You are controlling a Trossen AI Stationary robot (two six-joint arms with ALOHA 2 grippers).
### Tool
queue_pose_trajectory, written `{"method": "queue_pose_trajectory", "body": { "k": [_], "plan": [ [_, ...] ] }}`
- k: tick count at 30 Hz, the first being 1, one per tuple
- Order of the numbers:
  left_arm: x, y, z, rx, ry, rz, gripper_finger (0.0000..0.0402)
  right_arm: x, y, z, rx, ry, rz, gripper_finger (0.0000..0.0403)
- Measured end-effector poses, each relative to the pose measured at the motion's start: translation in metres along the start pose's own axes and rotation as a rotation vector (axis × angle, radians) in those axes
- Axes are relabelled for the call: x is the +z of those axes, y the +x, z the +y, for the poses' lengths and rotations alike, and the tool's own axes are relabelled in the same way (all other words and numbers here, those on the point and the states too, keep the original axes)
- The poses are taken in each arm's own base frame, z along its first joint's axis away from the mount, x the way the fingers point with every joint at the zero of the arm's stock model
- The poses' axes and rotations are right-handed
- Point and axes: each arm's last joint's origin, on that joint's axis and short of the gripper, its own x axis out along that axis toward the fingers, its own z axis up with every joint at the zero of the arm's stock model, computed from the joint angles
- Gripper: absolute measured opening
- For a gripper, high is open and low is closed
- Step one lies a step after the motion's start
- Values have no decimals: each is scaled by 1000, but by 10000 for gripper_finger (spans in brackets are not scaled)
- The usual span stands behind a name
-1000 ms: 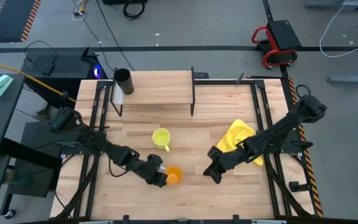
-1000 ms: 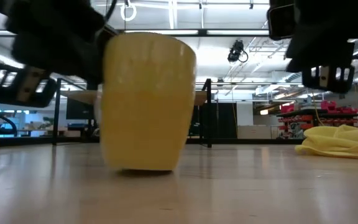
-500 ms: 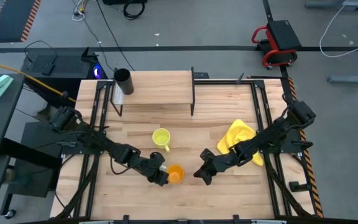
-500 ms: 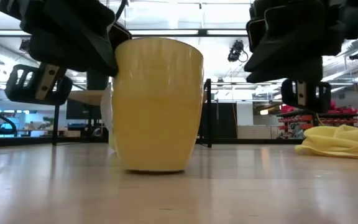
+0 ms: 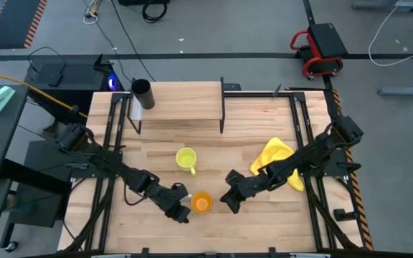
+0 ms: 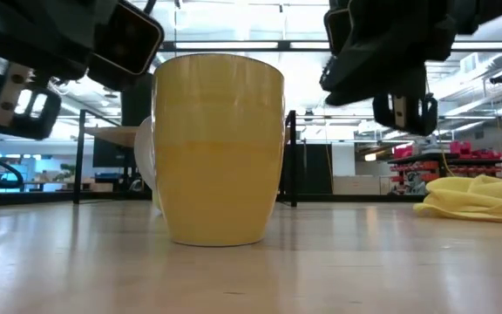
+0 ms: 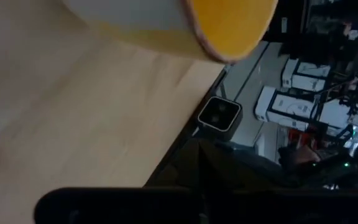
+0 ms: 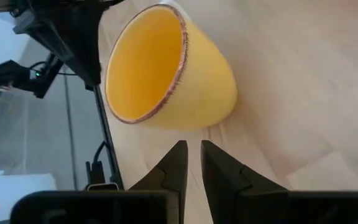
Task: Stack small to large cups/mugs on shelf
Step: Put the orange mug on the shelf
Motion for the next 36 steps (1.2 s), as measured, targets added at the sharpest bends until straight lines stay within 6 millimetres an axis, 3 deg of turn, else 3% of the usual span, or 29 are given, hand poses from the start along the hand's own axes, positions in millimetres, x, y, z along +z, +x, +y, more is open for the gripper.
{"method": "queue_pose_trajectory", "body": {
  "k": [8, 17, 23, 26, 32, 36],
  "plan": [
    [-5, -24, 0, 110, -3, 1, 21, 14, -20, 22, -37, -9, 23, 52],
    [-6, -64, 10, 339, 93, -29, 12, 46, -54, 63, -133, -21, 29, 52],
    [-6, -77, 19, 466, 205, -60, 15, 61, -75, 79, -244, 154, -67, 52],
    [-5, -81, 25, 543, 254, -89, 25, 58, -71, 83, -243, 243, -120, 52],
    [-4, -85, 31, 639, 376, -102, 33, 32, -45, 86, -269, 371, -85, 52],
    [-3, -86, 32, 661, 449, -87, 28, 29, -42, 94, -244, 451, -91, 48]
  ]
}}
